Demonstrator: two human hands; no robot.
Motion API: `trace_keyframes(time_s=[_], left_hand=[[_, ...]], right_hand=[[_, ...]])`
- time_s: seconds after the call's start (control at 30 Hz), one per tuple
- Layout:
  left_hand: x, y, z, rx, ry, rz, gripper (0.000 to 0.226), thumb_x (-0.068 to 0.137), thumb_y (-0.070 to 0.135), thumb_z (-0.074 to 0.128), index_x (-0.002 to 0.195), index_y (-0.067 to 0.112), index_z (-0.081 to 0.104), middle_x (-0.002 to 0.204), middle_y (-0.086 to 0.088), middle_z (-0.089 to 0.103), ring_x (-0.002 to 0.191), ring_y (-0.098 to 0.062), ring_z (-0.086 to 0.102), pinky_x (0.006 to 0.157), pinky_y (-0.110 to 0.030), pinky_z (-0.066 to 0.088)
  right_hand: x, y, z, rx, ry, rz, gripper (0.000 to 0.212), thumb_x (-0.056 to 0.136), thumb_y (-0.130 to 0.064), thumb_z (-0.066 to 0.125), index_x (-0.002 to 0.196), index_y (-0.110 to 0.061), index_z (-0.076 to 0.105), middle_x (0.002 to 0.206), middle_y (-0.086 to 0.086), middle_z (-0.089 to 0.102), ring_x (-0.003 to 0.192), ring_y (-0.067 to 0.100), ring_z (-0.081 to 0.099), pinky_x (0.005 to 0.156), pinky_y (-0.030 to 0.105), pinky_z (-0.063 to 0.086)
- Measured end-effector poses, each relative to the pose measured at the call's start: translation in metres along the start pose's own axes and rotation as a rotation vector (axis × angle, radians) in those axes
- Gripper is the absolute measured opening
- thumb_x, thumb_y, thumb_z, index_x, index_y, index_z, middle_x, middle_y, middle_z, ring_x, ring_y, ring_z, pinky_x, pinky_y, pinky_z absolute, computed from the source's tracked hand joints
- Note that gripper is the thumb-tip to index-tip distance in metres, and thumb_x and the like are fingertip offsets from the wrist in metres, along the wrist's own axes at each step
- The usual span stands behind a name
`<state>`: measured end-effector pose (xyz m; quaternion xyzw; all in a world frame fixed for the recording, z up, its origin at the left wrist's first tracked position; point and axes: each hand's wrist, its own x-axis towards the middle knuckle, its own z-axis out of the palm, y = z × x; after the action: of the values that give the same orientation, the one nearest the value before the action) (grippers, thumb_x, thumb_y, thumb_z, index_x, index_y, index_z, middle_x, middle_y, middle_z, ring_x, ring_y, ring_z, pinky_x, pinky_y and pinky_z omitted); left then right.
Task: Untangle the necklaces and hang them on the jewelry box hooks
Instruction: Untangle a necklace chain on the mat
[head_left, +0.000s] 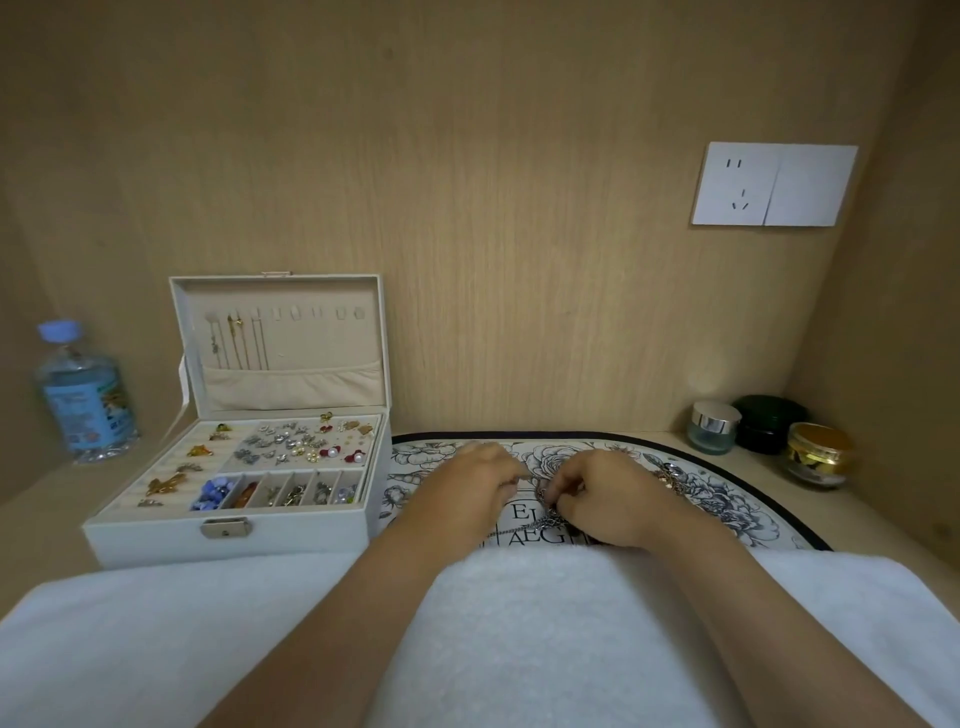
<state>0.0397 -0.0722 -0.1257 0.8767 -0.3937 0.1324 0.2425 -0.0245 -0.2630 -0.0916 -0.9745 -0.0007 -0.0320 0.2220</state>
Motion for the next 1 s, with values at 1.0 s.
trace_keyframes(time_s=[1.0], left_hand=[[-0.013, -0.009, -0.011, 0.071, 0.162, -0.185, 0.016, 0.096, 0.029, 0.058, 0.111, 0.028, 0.064, 0.109, 0.008, 0.051, 0.103, -0.012, 0.048, 0.085, -0.034, 0.047]], right_hand=[[0.008, -0.005, 0.013, 0.894, 0.242, 0.155, 0.026, 0.101, -0.026, 0.050, 0.079, -0.017, 0.059, 0.060, -0.005, 0.058, 0.062, 0.014, 0.061, 0.075, 0.039, 0.052]])
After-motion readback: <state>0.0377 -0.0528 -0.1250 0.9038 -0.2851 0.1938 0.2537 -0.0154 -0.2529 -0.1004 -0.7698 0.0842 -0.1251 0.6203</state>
